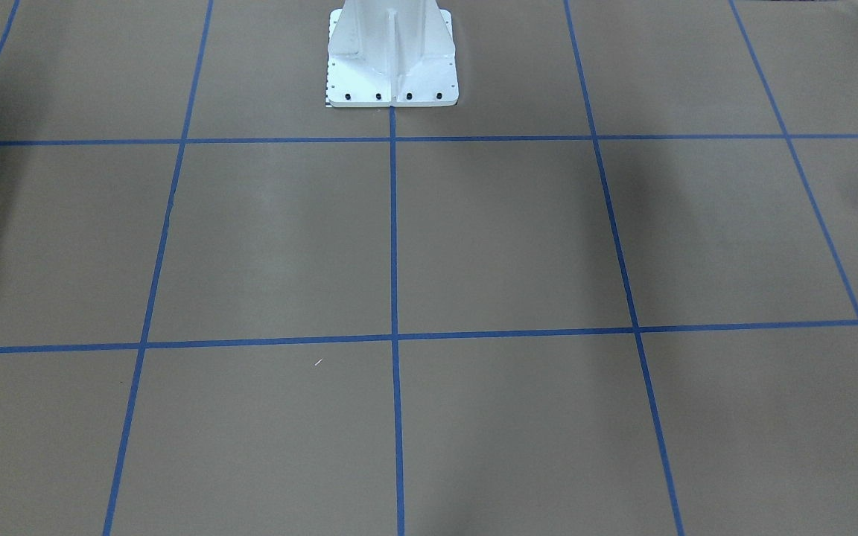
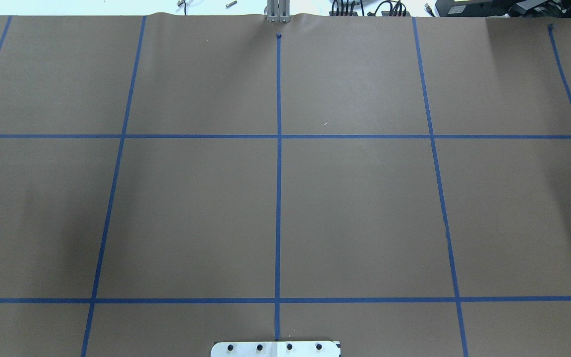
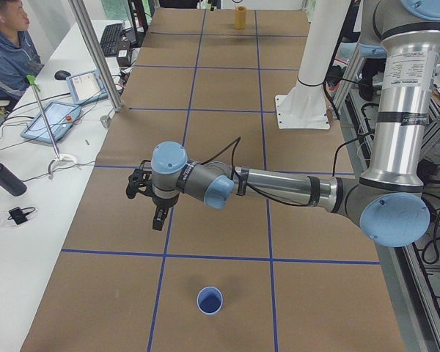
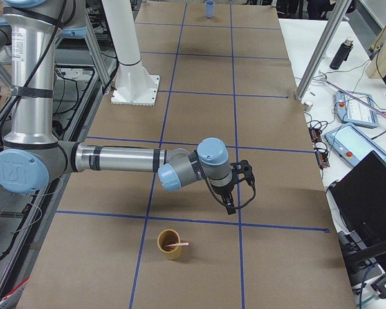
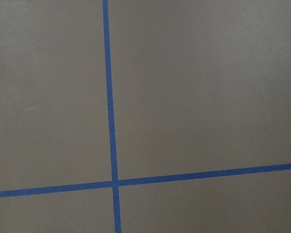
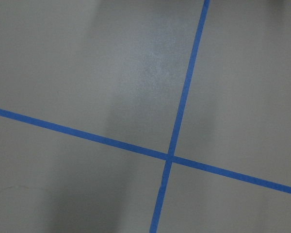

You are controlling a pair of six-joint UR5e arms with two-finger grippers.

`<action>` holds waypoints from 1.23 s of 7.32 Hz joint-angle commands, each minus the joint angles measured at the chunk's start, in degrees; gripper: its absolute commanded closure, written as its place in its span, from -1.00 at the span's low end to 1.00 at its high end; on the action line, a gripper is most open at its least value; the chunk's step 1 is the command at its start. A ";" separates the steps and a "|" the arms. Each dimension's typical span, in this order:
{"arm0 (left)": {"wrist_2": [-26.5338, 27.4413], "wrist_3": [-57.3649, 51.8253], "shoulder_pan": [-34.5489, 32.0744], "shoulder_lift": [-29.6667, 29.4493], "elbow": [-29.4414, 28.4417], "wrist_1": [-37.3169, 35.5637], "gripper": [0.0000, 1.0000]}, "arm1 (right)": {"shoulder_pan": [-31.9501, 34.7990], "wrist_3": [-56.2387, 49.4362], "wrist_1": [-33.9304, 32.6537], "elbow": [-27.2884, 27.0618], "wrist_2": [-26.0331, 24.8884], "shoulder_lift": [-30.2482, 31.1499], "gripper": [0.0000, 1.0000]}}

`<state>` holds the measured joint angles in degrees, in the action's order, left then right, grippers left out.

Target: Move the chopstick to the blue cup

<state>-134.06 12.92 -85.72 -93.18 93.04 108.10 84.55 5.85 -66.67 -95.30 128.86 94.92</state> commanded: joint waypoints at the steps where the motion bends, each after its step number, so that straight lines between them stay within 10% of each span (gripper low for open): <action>1: -0.50 -2.00 0.20 3.24 0.82 3.40 -0.98 | 0.00 0.04 -4.24 -2.51 0.07 -0.44 -1.00; 9: -0.85 -1.76 0.47 6.44 0.47 9.49 -0.98 | -0.17 0.39 -3.20 -3.84 2.71 1.41 -1.00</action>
<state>-134.90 11.03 -85.29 -86.81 93.54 117.47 84.44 6.15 -69.96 -98.91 131.55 96.32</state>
